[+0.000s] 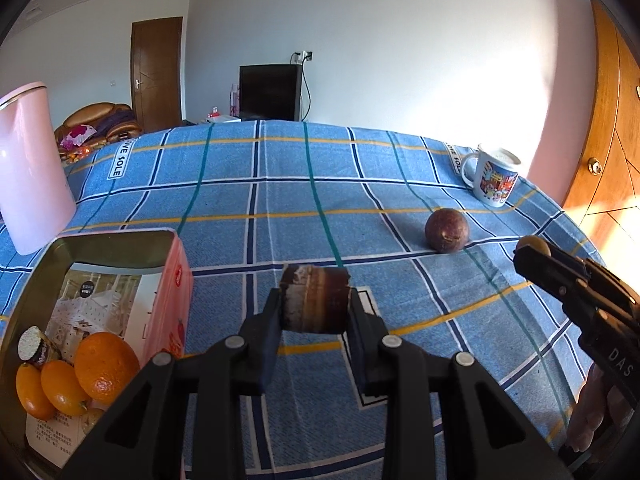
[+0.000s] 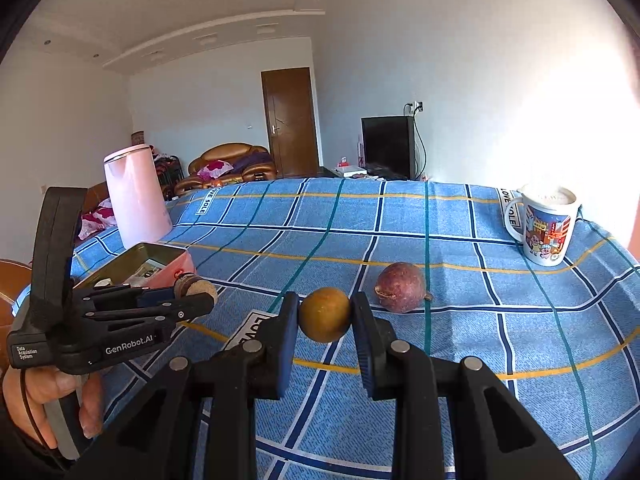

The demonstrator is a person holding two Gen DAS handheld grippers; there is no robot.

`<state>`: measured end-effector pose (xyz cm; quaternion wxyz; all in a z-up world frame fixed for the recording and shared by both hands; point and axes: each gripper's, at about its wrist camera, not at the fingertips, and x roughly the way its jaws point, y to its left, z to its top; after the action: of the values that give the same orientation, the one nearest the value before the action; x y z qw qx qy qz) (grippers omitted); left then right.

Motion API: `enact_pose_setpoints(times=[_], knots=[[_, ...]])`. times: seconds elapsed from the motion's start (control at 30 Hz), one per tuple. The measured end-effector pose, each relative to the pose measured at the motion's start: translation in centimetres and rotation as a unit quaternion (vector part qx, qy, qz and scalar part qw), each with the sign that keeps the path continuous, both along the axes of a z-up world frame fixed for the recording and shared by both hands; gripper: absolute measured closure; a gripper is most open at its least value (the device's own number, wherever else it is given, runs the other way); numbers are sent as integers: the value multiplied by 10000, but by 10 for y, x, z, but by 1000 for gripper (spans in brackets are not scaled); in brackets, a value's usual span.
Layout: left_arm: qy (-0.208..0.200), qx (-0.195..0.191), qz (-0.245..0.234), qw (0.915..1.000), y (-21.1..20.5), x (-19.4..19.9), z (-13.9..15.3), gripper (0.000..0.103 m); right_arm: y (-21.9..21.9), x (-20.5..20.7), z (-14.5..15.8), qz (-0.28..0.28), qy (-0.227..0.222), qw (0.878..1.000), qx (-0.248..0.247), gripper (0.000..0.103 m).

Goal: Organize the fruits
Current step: 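Grasp the brown-and-white cake with the left tool while the right tool grasps the yellow fruit, then carry the cake and yellow fruit over the pink tin with both tools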

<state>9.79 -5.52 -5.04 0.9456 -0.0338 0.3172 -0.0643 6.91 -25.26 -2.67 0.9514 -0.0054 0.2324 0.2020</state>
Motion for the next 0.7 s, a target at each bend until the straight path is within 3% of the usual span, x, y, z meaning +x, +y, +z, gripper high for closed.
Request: enact_pose_setpoints(times=[0.27, 0.7], knots=[[-487, 181, 39, 9986, -3, -14, 10, 71, -3, -5, 3, 10, -164, 9998, 66, 75], [-921, 256, 126, 9953, -3, -29, 18, 71, -3, -13, 5, 57, -397, 9992, 80, 75]])
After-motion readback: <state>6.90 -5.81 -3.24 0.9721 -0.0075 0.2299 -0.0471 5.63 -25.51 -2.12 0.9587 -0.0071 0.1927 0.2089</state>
